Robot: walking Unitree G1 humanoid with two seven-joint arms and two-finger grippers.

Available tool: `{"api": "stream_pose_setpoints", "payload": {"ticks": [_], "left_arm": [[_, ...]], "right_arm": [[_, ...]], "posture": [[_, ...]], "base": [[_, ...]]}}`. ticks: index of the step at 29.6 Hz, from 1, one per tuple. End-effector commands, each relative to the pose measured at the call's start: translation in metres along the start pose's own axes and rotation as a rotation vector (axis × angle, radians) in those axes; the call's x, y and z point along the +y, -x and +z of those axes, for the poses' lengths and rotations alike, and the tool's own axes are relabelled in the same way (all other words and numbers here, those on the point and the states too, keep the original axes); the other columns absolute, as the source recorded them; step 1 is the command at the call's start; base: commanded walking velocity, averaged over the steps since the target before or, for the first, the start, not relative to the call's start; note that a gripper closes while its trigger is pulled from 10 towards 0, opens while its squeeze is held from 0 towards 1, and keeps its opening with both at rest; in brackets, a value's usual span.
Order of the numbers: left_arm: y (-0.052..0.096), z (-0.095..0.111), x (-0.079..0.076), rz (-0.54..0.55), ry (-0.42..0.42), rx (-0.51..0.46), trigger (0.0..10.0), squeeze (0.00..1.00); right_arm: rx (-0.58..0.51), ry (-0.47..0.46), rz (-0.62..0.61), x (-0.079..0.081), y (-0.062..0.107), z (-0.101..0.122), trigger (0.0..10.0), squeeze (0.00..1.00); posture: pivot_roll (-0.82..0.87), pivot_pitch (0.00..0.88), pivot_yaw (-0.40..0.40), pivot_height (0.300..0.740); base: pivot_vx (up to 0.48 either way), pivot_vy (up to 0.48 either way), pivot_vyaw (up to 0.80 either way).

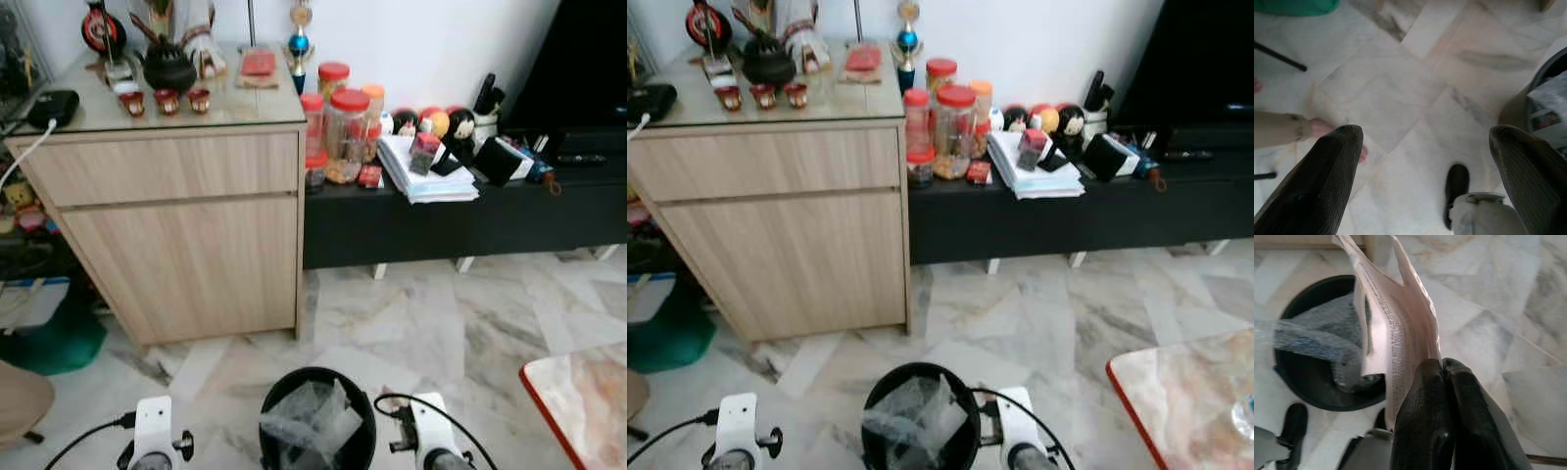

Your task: Picking trash to rubbish bin

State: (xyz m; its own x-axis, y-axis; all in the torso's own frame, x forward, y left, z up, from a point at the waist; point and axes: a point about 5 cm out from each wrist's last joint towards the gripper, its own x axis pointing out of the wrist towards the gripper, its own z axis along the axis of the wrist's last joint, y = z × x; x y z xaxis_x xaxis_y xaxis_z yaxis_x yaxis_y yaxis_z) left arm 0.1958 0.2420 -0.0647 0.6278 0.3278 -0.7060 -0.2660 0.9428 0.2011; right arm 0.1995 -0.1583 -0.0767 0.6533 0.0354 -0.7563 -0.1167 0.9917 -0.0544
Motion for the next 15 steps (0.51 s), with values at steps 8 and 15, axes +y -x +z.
{"api": "stream_pose_setpoints", "payload": {"ticks": [8,15], "left_arm": [[-0.002,0.008,-0.003,-0.025,-0.008,-0.012,10.0,0.0],[-0.003,0.014,-0.008,-0.047,-0.03,-0.032,10.0,0.0]], "right_arm": [[-0.065,0.036,0.062,0.012,-0.006,0.027,10.0,0.0],[-0.121,0.079,0.095,0.021,-0.009,0.05,10.0,0.0]], "posture": [[0.08,0.038,-0.053,0.74],[0.08,0.045,-0.057,0.74]], "base": [[0.0,0.0,0.0],[0.0,0.0,0.0]]}}
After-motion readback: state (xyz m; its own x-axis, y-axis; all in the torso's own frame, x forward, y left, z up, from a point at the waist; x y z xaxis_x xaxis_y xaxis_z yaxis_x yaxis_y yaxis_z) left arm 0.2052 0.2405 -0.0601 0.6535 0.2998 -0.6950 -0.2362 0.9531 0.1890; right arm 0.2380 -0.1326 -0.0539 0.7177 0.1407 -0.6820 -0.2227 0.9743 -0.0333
